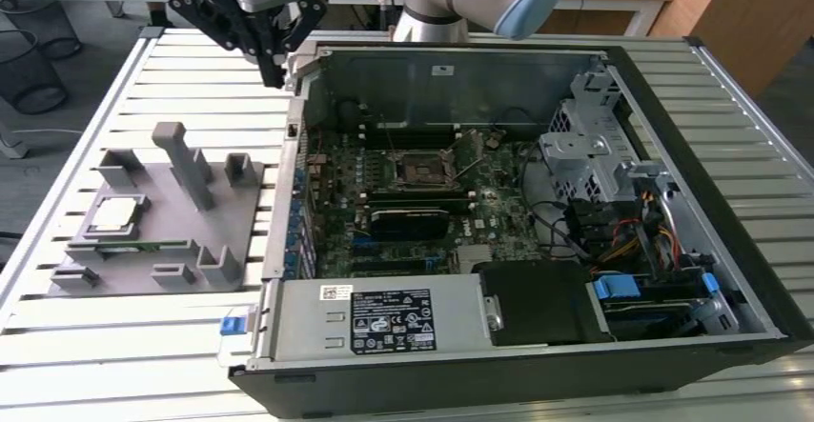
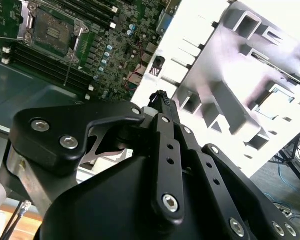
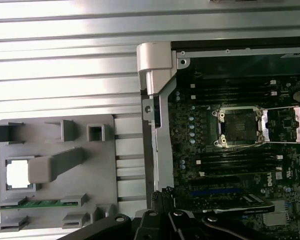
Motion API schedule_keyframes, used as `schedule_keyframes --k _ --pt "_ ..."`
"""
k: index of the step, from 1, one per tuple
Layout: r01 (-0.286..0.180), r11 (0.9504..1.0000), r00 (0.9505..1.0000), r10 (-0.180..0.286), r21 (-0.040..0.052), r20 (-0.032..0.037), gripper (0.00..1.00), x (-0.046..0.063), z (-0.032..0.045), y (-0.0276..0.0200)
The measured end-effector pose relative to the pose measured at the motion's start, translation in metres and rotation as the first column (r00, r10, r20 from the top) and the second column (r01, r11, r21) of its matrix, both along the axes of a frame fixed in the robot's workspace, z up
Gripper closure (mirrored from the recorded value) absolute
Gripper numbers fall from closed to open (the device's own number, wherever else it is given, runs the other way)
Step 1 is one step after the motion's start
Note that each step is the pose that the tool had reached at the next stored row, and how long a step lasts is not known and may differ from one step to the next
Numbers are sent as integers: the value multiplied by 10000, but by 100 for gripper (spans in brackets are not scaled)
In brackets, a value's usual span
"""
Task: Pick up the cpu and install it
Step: 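Reach for the cpu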
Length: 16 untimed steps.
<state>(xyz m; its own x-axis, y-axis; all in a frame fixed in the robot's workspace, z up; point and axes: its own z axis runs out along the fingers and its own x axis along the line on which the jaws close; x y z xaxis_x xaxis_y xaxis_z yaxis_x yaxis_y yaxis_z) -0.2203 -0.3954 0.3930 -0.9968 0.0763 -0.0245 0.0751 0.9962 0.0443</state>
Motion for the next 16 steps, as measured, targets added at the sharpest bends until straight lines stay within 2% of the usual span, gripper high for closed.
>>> schedule_keyframes --k 16 --pt "-1 10000 10000 1 0 0 89 -276 -1 18"
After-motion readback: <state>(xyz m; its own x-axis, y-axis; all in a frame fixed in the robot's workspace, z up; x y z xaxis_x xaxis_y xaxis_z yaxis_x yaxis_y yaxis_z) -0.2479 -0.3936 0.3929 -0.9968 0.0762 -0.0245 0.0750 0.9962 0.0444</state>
